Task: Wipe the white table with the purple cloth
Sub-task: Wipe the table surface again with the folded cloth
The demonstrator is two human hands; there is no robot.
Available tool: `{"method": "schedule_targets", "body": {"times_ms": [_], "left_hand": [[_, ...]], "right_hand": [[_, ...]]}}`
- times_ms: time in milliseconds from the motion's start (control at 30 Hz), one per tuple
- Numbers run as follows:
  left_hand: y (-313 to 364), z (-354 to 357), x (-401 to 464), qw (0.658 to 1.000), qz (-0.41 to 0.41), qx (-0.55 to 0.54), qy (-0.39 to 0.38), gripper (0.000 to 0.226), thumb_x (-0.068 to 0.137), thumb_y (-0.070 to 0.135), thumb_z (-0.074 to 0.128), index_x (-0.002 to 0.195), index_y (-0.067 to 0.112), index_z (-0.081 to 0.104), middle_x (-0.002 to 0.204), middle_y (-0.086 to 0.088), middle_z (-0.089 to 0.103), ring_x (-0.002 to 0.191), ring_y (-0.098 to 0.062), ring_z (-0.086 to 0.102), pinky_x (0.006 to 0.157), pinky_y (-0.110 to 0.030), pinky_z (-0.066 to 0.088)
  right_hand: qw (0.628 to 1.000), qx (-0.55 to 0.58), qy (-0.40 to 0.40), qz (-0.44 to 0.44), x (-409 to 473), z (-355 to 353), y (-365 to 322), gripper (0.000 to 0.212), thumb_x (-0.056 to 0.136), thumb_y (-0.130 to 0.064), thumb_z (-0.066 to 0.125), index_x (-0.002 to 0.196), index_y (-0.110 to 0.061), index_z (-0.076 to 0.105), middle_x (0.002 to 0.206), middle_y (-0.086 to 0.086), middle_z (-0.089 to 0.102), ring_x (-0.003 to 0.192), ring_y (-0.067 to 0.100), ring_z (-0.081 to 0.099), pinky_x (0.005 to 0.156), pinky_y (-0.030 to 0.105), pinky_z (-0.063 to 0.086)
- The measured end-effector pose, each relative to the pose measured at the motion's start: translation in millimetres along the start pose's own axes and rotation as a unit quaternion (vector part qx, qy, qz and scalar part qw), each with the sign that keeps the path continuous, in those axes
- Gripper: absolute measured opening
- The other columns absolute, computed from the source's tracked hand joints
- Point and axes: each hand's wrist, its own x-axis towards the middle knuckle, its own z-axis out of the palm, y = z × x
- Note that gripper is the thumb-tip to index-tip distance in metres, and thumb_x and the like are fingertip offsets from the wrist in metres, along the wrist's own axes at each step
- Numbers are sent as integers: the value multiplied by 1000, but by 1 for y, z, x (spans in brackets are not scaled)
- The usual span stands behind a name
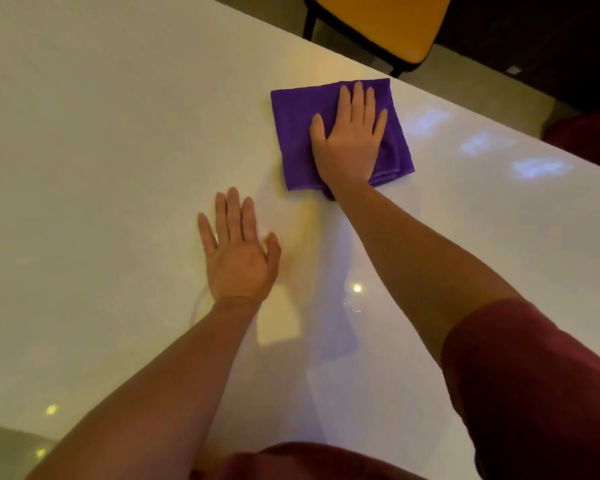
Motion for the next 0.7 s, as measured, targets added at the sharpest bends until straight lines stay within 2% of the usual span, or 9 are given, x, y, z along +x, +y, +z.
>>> {"method": "schedule_targets", "body": {"times_ms": [100,300,367,533,700], "left_hand": [[1,-1,0,1000,-4,6,3,70,101,43,36,160,6,29,171,-15,18,160,-31,9,126,-62,9],[3,0,0,999,-8,29,24,68,102,45,33,158,7,29,170,-15,21,159,-32,12,126,-60,12],[4,-1,-1,999,-11,38,23,67,103,45,31,159,8,28,170,-15,20,159,-32,12,126,-60,13],[7,-1,-2,999,-15,29,23,68,102,45,32,159,8,29,171,-14,20,159,-31,12,128,-58,10],[8,1,-5,999,-19,24,40,68,102,45,37,158,8,31,170,-12,22,159,-30,14,128,-55,8]], "right_hand": [[1000,13,-18,-21,-48,-7,26,73,107,-57,29,167,-16,30,176,7,24,165,27,14,134,53,5],[999,17,-23,-17,-227,-16,96,70,106,-54,40,164,-15,35,174,7,29,164,27,18,133,55,5],[999,8,-30,-33,-255,-16,113,69,105,-54,42,163,-17,37,173,6,31,163,26,21,133,56,8],[999,29,21,-1,-190,-22,133,70,100,-52,50,158,-13,48,169,9,40,161,30,28,132,57,12],[996,15,34,84,-78,-33,161,74,101,-56,41,164,-17,39,174,5,31,163,25,20,133,52,7]]}}
